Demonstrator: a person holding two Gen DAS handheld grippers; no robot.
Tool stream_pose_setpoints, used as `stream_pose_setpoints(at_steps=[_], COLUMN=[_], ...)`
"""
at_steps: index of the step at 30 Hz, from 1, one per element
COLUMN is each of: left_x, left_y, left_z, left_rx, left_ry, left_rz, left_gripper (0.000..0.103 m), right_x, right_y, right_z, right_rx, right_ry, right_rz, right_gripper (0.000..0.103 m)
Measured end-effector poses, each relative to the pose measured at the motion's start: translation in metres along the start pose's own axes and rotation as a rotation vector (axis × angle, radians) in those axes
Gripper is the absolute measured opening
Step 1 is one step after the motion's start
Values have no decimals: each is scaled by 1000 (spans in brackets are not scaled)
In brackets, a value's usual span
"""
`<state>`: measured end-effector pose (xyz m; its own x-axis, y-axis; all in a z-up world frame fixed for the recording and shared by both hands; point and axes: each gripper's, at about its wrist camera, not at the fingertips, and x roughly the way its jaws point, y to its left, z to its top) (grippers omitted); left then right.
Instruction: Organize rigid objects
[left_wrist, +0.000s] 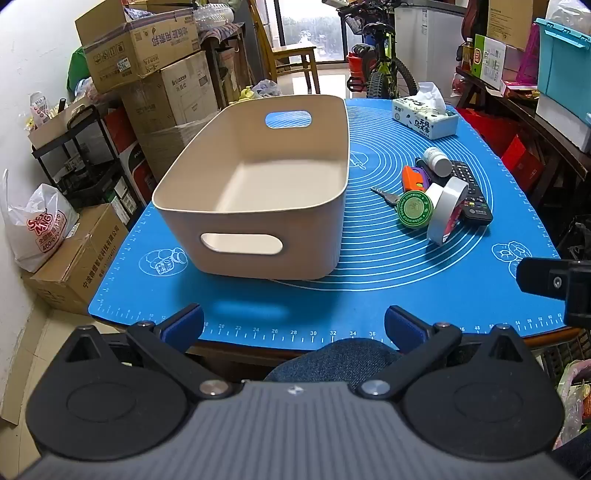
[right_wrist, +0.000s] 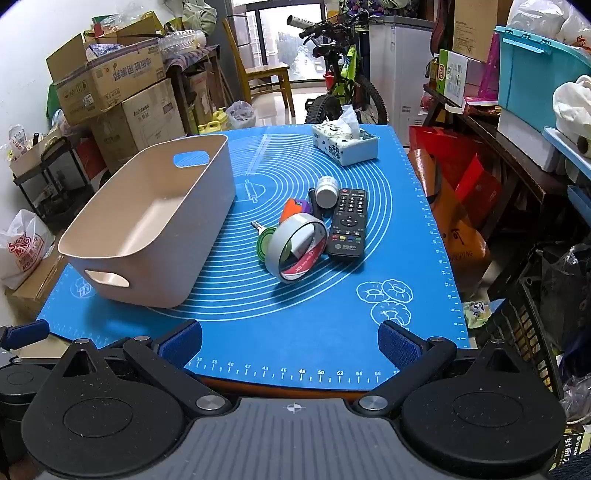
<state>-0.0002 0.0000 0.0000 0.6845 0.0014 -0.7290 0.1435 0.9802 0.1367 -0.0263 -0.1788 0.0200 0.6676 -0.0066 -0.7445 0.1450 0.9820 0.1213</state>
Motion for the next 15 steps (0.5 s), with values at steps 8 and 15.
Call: stream_pose_setpoints(at_steps=[8,15], left_x=[0,0], left_y=[0,0], left_z=[0,0], left_rx=[1,1], left_ry=[2,2], left_rz=[1,1], left_gripper=[103,103], right_x=[0,1], right_y=[0,0], right_z=[0,0], right_rx=[-3,0], right_ry=[2,7], right_rz=[1,7], right_gripper=[101,101])
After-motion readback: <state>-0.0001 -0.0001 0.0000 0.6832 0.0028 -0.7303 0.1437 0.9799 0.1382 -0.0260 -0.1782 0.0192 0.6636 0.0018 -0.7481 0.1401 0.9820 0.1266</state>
